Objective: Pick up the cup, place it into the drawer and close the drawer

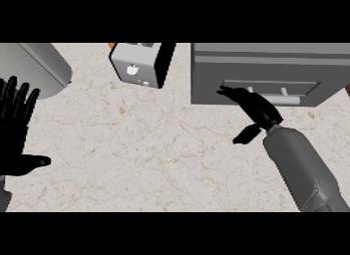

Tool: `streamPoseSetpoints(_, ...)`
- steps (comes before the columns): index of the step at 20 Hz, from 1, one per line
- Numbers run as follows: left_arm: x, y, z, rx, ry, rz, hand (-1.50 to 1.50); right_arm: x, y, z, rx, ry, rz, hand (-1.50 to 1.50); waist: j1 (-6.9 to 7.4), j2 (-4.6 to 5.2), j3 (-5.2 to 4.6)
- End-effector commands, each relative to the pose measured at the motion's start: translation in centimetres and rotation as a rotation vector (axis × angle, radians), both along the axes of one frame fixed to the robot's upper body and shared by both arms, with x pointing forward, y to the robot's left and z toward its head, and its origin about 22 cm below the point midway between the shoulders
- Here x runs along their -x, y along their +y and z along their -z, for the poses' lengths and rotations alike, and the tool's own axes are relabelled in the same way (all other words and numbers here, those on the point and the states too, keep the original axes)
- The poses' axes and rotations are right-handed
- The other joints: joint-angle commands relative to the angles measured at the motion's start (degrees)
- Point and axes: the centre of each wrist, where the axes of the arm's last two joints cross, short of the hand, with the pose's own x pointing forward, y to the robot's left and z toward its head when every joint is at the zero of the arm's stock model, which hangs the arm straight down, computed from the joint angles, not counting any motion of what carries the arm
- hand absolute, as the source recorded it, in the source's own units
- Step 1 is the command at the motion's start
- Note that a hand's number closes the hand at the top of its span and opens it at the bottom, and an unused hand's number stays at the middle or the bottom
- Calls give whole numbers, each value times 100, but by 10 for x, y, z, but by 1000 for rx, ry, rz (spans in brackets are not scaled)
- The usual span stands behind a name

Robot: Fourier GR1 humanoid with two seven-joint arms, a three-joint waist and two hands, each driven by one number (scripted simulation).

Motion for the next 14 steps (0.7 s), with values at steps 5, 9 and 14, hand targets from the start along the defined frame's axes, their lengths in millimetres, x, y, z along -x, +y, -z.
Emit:
streamPoseSetpoints(5, -2, 7, 4, 19, -11, 30, -150, -37, -18, -14, -17, 66, 14, -150, 106, 91, 21)
streamPoseSetpoints(9, -12, 2, -5, 6, -20, 43, -150, -49, -22, -30, 0, 69, 30, -150, 195, 138, 25)
streamPoseSetpoints(14, -3, -7, 7, -16, -18, 52, -150, -48, -39, -30, -21, 69, 66, -150, 322, 176, 31)
